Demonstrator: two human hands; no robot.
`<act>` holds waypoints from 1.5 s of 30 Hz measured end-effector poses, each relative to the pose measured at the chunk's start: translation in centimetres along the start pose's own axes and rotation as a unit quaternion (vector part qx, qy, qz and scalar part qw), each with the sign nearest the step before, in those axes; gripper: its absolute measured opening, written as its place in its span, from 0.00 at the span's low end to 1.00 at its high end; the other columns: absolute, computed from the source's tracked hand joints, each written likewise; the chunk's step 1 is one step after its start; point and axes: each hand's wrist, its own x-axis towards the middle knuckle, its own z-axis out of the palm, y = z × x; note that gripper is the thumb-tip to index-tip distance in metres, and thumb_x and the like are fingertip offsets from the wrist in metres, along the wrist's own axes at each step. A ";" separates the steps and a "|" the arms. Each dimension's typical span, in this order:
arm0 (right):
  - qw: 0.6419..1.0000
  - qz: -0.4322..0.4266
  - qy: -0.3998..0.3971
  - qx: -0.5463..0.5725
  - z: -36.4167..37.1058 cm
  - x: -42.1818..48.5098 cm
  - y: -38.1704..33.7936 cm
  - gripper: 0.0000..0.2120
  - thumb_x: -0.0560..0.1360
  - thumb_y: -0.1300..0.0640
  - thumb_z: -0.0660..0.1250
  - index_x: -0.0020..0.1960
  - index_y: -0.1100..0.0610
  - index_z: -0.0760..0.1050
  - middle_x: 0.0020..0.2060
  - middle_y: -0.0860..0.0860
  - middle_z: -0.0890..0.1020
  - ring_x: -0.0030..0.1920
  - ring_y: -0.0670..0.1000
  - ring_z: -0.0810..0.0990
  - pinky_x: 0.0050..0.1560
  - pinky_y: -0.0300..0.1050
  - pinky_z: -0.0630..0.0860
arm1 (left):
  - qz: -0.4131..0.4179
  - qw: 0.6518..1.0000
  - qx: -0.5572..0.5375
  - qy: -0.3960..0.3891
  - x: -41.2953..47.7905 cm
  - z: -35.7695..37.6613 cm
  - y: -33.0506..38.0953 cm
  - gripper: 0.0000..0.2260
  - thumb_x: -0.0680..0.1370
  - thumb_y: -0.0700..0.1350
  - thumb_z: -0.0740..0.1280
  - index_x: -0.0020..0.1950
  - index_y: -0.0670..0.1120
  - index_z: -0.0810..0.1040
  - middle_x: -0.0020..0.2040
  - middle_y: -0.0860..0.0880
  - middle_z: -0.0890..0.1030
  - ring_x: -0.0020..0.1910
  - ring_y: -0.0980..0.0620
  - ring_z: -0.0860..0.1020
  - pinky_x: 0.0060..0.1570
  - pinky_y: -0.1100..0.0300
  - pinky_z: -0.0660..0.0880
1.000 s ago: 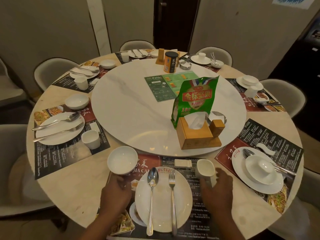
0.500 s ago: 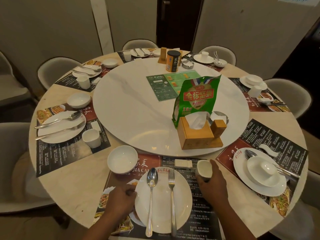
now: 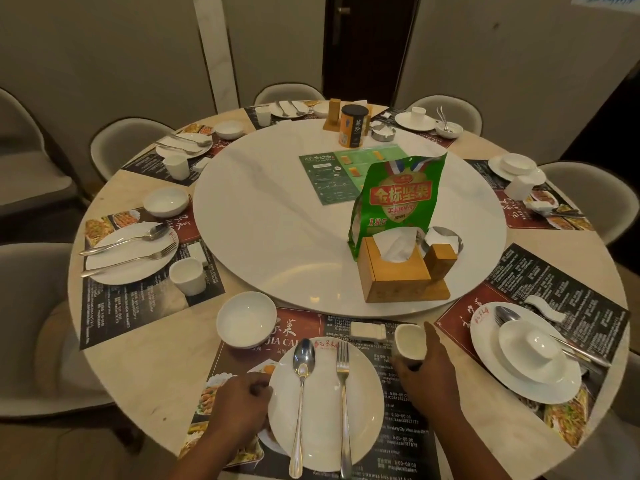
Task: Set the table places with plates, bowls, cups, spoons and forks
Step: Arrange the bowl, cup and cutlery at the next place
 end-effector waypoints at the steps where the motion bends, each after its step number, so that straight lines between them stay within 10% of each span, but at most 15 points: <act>1: 1.000 0.004 0.000 -0.001 0.0 -0.1 -0.1 0.48 0.69 0.49 0.77 0.79 0.50 0.53 0.71 0.55 0.69 0.69 0.57 0.70 0.65 0.54 0.71 | -0.002 1.000 -0.001 -0.001 0.0 0.0 0.0 0.10 0.77 0.41 0.68 0.55 0.50 0.84 0.51 0.52 0.85 0.44 0.55 0.79 0.50 0.59 0.76; 7: 0.995 0.039 0.090 0.022 0.2 -3.8 -0.8 0.37 0.70 0.47 0.75 0.71 0.50 0.59 0.64 0.53 0.70 0.61 0.56 0.74 0.57 0.54 0.76 | -0.035 0.999 -0.035 0.004 0.1 -0.4 -0.5 0.05 0.77 0.47 0.68 0.49 0.56 0.82 0.47 0.53 0.85 0.43 0.55 0.82 0.51 0.53 0.80; 11: 0.997 0.045 0.009 0.067 1.4 -6.5 -1.0 0.15 0.76 0.54 0.68 0.60 0.46 0.68 0.47 0.49 0.81 0.43 0.49 0.79 0.39 0.37 0.69 | -0.101 0.970 -0.205 0.080 1.8 -1.9 1.1 0.11 0.78 0.52 0.67 0.58 0.52 0.73 0.47 0.48 0.85 0.37 0.48 0.85 0.44 0.47 0.83; 16: 0.998 0.008 -0.037 0.046 2.0 -6.9 -1.1 0.17 0.75 0.62 0.69 0.61 0.48 0.76 0.39 0.38 0.76 0.38 0.38 0.75 0.45 0.38 0.68 | -0.168 0.911 -0.371 0.066 4.9 -2.8 2.3 0.22 0.80 0.46 0.65 0.73 0.51 0.65 0.47 0.40 0.84 0.39 0.43 0.85 0.43 0.46 0.83; 34: 0.999 -0.020 -0.031 0.029 3.3 -6.1 0.5 0.18 0.75 0.62 0.69 0.58 0.44 0.81 0.37 0.33 0.77 0.40 0.40 0.78 0.46 0.35 0.70 | -0.177 0.913 -0.362 0.067 3.7 -2.6 1.5 0.20 0.80 0.43 0.65 0.72 0.53 0.68 0.52 0.40 0.83 0.41 0.42 0.85 0.39 0.48 0.83; 39: 0.999 -0.030 -0.025 0.027 4.1 -5.9 1.2 0.19 0.75 0.62 0.68 0.57 0.40 0.79 0.43 0.40 0.80 0.47 0.47 0.80 0.58 0.47 0.77 | -0.196 0.941 -0.258 0.098 1.4 -1.1 1.5 0.12 0.81 0.50 0.60 0.54 0.43 0.76 0.41 0.42 0.85 0.35 0.44 0.84 0.37 0.50 0.83; 45: 0.998 -0.044 -0.015 0.040 4.6 -5.8 1.8 0.17 0.74 0.62 0.68 0.59 0.45 0.80 0.47 0.33 0.75 0.52 0.48 0.81 0.58 0.52 0.80 | -0.028 0.997 -0.067 0.019 -3.3 1.6 1.2 0.16 0.71 0.49 0.75 0.56 0.55 0.76 0.50 0.54 0.81 0.48 0.52 0.80 0.48 0.56 0.78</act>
